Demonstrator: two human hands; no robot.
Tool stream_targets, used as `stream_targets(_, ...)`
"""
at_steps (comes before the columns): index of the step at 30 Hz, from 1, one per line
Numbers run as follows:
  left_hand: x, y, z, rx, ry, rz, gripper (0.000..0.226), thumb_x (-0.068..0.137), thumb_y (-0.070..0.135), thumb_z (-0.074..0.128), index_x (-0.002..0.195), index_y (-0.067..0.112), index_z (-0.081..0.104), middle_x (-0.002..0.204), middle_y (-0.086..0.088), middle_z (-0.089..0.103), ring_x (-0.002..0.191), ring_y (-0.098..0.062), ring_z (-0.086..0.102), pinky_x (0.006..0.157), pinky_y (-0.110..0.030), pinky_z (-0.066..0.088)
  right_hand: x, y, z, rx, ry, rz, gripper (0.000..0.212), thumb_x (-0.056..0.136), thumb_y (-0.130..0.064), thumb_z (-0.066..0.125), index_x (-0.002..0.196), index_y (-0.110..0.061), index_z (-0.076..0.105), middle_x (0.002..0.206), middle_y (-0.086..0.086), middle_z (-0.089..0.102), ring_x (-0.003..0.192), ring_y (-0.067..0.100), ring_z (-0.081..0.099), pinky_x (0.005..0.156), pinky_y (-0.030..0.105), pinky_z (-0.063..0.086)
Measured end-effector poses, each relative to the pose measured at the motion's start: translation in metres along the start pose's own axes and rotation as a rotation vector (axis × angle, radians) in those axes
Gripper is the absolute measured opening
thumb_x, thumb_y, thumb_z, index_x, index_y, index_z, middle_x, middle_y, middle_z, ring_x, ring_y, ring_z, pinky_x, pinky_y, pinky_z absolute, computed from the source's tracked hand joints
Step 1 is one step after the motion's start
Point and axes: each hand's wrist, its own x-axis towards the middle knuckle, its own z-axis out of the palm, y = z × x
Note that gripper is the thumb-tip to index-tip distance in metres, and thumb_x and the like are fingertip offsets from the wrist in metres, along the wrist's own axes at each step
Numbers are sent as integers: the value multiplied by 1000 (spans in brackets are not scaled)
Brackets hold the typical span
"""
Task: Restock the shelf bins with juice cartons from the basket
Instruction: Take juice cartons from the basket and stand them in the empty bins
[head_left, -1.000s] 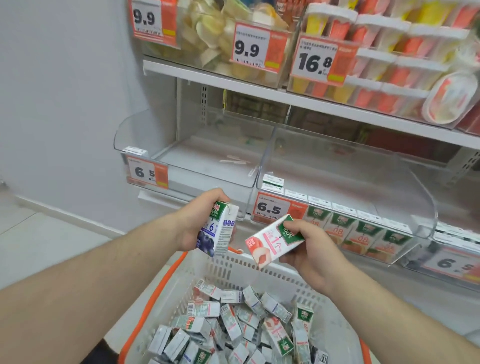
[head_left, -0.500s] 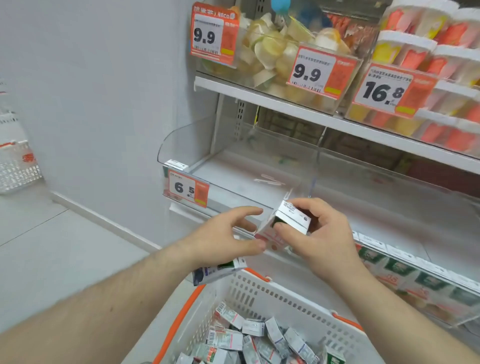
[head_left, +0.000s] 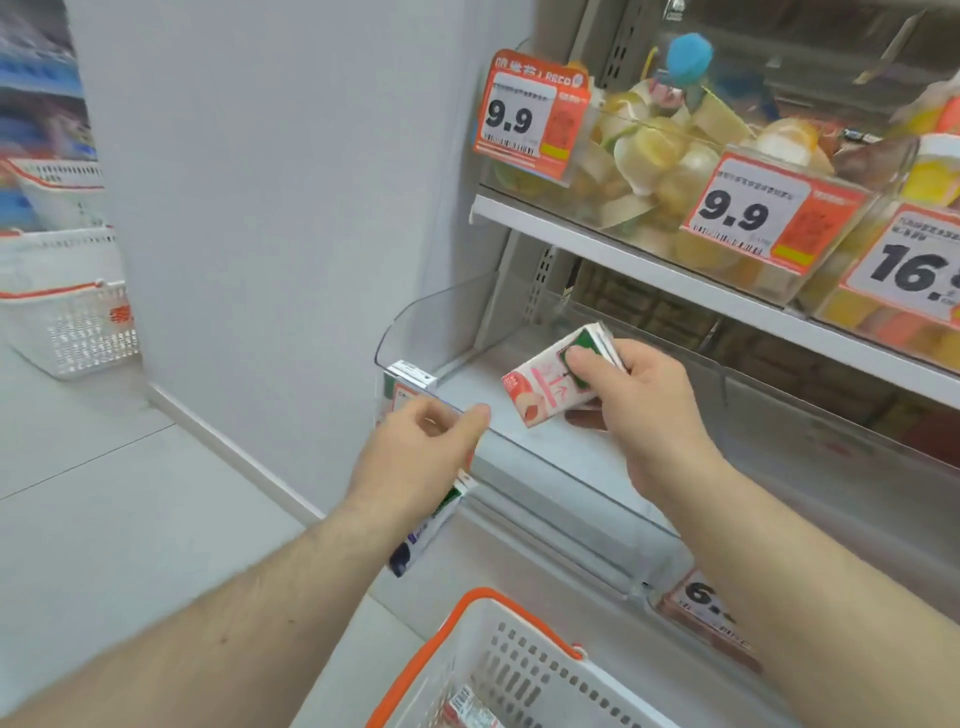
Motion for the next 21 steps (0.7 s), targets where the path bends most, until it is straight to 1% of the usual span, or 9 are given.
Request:
stream_targets(3, 14, -12, -5, -120, 216, -203, 24, 82, 41, 64, 90, 19, 56, 82, 5, 64, 76, -15, 60, 65, -30, 42, 34, 8, 20, -51, -102, 139, 11, 90, -22, 68, 94, -12, 66, 93, 12, 73, 82, 24, 70, 73, 39, 60)
stream_targets(5, 24, -21, -10, -176, 247, -314, 34, 77, 44, 65, 100, 23, 54, 90, 2, 66, 80, -21, 64, 74, -33, 50, 48, 19, 36, -116, -191, 228, 15, 88, -21, 68, 97, -11, 63, 91, 11, 72, 77, 24, 68, 72, 38, 60)
stream_targets(7, 29, -26, -13, -251, 223, -377, 59, 75, 55, 65, 122, 24, 47, 92, 5, 63, 81, -22, 65, 79, -38, 54, 57, 32, 51, -167, -270, 272, 12, 87, -17, 69, 92, -9, 62, 86, 13, 71, 68, 23, 65, 64, 35, 59)
stream_targets(9, 28, -29, -9, -281, 132, -370, 72, 81, 59, 64, 139, 30, 34, 87, 14, 55, 75, -13, 59, 75, -33, 49, 62, 39, 64, -214, -340, 280, 17, 85, -15, 69, 95, -3, 64, 84, 16, 71, 64, 23, 65, 61, 37, 60)
stream_targets(12, 23, -32, 0, -269, 22, -301, 69, 81, 53, 70, 138, 36, 35, 97, 18, 58, 81, -3, 58, 68, -25, 42, 65, 45, 77, -256, -432, 290, 12, 78, -10, 72, 75, -8, 61, 67, 12, 66, 62, 27, 64, 72, 56, 60)
stream_targets(15, 22, -32, 5, -295, 12, -272, 62, 81, 41, 76, 131, 43, 38, 94, 24, 61, 84, 6, 57, 66, -20, 42, 64, 47, 84, -232, -498, 319, 21, 72, -5, 69, 64, -12, 51, 66, 14, 58, 64, 29, 61, 73, 60, 58)
stream_targets(17, 22, -33, 5, -296, 26, -274, 75, 82, 41, 75, 142, 43, 31, 91, 29, 55, 82, 9, 52, 74, -24, 41, 61, 47, 85, -140, -531, 364, 5, 72, -9, 65, 74, -7, 61, 75, 18, 62, 66, 30, 61, 75, 56, 60)
stream_targets(19, 22, -35, 6, -281, 32, -277, 82, 81, 44, 75, 146, 43, 25, 90, 31, 51, 82, 8, 50, 80, -28, 41, 64, 50, 83, -15, -559, 458, 19, 77, -15, 56, 87, -4, 68, 82, 18, 66, 64, 27, 61, 70, 40, 60)
stream_targets(21, 23, -38, 7, -268, 35, -288, 83, 81, 46, 75, 147, 44, 23, 89, 31, 50, 82, 6, 51, 80, -29, 42, 69, 56, 81, 53, -572, 514, 32, 82, -15, 51, 103, 2, 70, 88, 17, 65, 69, 27, 61, 76, 39, 57)
